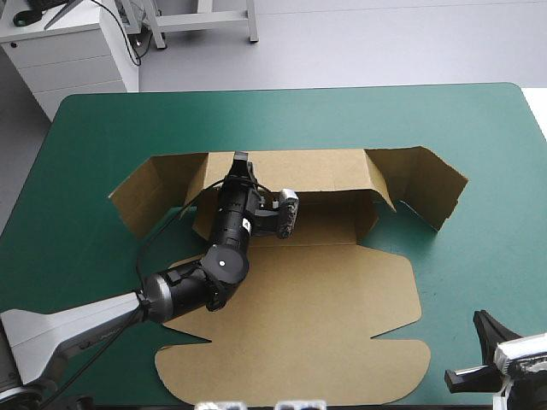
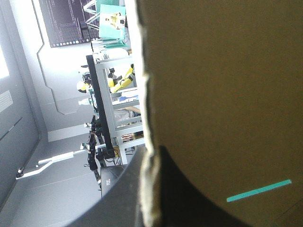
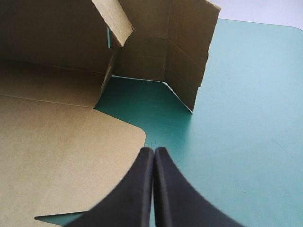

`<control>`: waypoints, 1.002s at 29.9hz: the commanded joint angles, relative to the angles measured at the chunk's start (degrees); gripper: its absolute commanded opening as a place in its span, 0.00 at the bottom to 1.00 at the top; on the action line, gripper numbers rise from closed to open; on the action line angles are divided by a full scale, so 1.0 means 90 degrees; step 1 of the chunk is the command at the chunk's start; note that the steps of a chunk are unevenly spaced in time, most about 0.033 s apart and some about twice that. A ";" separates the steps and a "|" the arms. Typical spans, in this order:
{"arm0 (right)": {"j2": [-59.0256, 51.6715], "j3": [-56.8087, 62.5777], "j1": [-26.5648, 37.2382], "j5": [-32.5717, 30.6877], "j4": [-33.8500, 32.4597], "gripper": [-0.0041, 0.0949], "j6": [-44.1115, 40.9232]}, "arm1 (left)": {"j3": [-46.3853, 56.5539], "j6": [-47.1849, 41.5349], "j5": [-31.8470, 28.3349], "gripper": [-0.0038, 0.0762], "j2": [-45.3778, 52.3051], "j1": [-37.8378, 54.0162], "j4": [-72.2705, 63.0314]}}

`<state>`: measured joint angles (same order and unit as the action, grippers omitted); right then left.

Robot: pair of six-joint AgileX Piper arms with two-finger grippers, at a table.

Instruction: Fold the box

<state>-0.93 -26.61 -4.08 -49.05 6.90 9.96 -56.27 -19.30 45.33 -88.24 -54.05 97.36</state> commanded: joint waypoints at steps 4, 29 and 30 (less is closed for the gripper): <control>-0.0005 -0.0180 0.0056 0.0948 0.0364 0.03 -0.0006 | -0.0146 -0.0107 -0.0085 0.04 0.0251 0.0142 0.0840; 0.8845 -0.7294 0.0056 0.0103 0.0689 0.03 0.0509 | -0.0146 -0.0092 -0.0121 0.04 0.0251 0.0159 0.0840; 0.9099 -0.7492 0.0056 0.0086 0.0704 0.03 0.0509 | -0.0146 -0.0092 -0.0121 0.04 0.0251 0.0159 0.0840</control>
<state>76.71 -86.89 -4.08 -50.53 11.93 13.94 -56.23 -19.35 42.67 -88.24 -52.42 97.36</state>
